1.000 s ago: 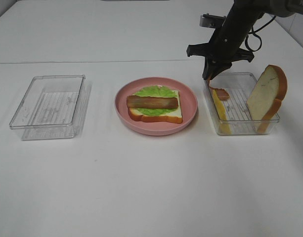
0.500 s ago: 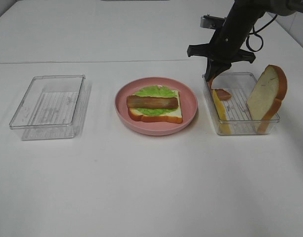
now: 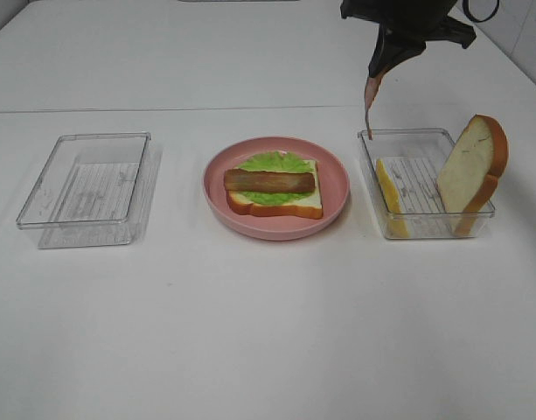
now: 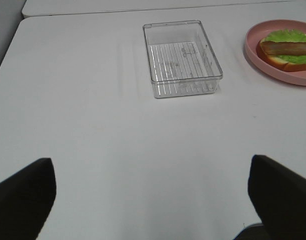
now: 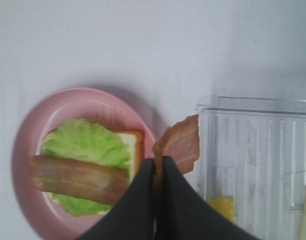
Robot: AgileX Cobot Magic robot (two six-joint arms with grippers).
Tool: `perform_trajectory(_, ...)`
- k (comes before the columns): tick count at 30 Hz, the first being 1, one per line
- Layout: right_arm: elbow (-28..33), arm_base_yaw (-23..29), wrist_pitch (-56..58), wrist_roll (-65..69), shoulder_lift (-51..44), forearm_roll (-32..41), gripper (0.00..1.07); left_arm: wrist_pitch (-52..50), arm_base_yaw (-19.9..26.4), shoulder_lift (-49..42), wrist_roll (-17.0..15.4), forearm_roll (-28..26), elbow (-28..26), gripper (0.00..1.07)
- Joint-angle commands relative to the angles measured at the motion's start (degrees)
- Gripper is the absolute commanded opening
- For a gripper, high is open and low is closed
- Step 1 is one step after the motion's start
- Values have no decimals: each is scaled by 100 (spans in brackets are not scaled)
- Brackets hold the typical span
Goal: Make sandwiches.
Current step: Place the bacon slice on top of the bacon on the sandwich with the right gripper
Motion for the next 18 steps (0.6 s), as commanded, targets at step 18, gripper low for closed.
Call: perform_trajectory(18, -23, 1364, -550, -607, 132, 1730, 0, -34, 6, -97, -34, -52, 0, 100)
